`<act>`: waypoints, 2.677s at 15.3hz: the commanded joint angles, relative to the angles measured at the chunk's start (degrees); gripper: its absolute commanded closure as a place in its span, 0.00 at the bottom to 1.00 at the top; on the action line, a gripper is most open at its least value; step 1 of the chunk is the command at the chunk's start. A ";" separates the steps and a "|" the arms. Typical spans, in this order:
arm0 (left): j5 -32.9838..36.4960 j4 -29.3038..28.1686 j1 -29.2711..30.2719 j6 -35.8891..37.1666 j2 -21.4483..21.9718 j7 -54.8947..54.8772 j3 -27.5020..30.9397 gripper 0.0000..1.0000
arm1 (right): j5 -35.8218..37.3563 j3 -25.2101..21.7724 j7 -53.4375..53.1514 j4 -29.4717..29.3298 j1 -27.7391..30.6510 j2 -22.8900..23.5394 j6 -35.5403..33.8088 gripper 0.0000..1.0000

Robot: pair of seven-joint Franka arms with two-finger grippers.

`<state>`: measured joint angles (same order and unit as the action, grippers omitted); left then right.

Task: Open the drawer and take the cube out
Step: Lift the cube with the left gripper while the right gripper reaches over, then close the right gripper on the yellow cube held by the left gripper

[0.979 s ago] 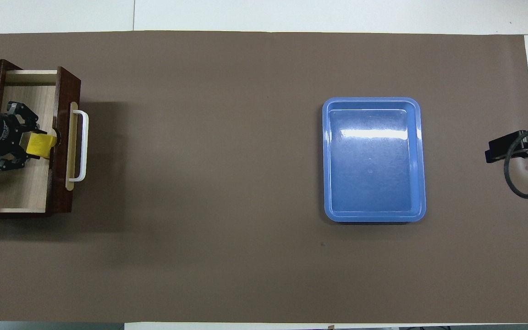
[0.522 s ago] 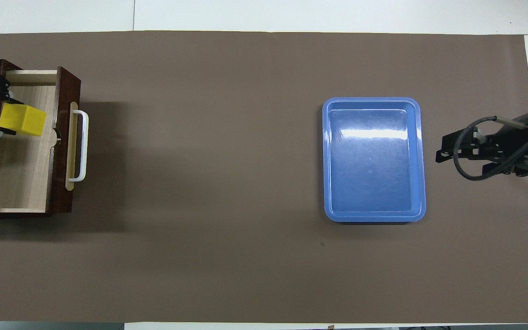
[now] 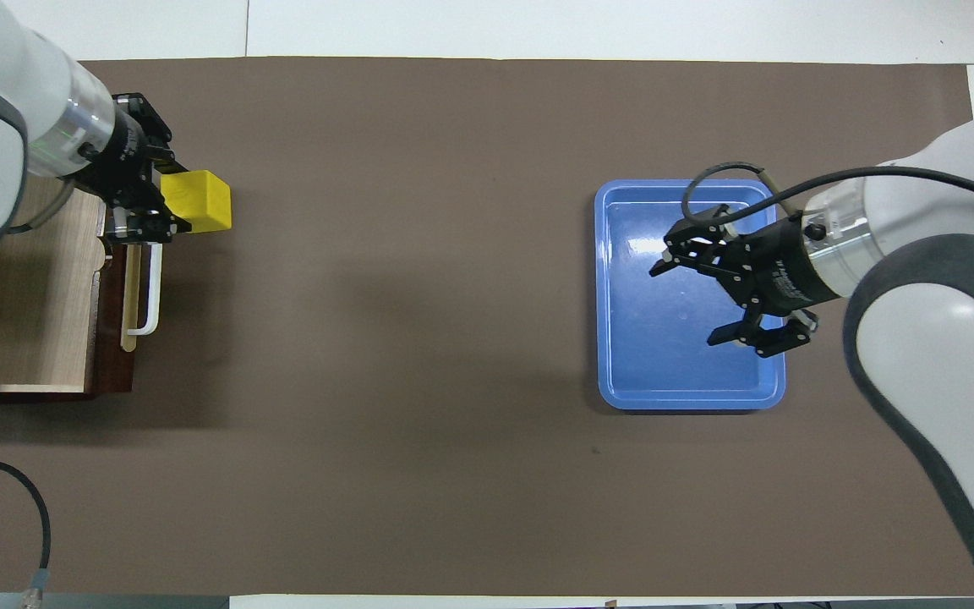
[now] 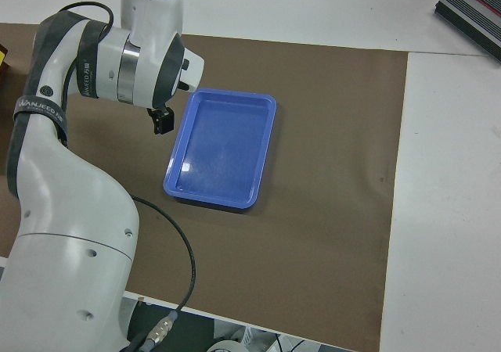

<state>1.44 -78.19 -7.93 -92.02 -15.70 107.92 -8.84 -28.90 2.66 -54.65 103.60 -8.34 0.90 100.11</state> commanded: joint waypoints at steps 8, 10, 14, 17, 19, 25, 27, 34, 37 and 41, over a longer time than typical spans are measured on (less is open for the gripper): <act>0.31 0.06 -12.72 -1.93 -0.73 16.97 0.58 1.00 | -19.33 -0.20 -16.62 0.73 -11.79 9.81 19.23 0.00; 0.31 -1.26 -13.42 -3.51 -0.38 17.85 0.58 1.00 | -21.10 -0.20 -17.67 -1.46 -11.79 12.44 19.24 0.00; 0.49 -1.62 -13.43 -3.95 -0.29 17.85 0.58 1.00 | -29.88 -0.20 -22.50 -7.87 -13.63 19.21 21.25 0.00; 0.49 -1.62 -13.43 -3.95 -0.29 17.76 0.58 1.00 | -30.62 -0.29 -25.74 -15.50 -15.30 24.91 21.00 0.00; 0.49 -1.53 -13.43 -3.43 -0.29 17.68 0.49 1.00 | -28.07 -0.29 -28.74 -19.12 -16.45 27.39 20.83 0.00; 0.49 -1.53 -13.43 -3.25 -0.29 17.41 0.49 1.00 | -26.30 -0.29 -30.95 -21.95 -18.47 28.45 21.00 0.00; 0.58 -1.62 -13.43 -3.25 -0.21 17.15 0.49 1.00 | -25.86 -0.29 -33.22 -22.03 -19.08 28.54 21.09 0.00; 0.75 -1.62 -13.43 -2.81 -0.20 16.88 0.49 1.00 | -23.76 -0.29 -36.58 -24.06 -20.05 29.07 20.82 0.00; 0.75 -1.62 -13.51 -2.64 -0.20 16.97 0.49 1.00 | -23.40 -0.29 -37.45 -24.06 -21.28 29.07 21.09 0.00; 0.84 -1.62 -13.87 -2.28 -0.12 16.88 0.49 1.00 | -23.31 -0.38 -37.28 -24.23 -21.46 28.45 20.91 0.00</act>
<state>1.46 -79.18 -20.83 -94.58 -16.43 124.89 -9.03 -53.75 2.41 -90.05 80.75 -29.59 28.96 121.14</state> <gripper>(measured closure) 0.454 0.000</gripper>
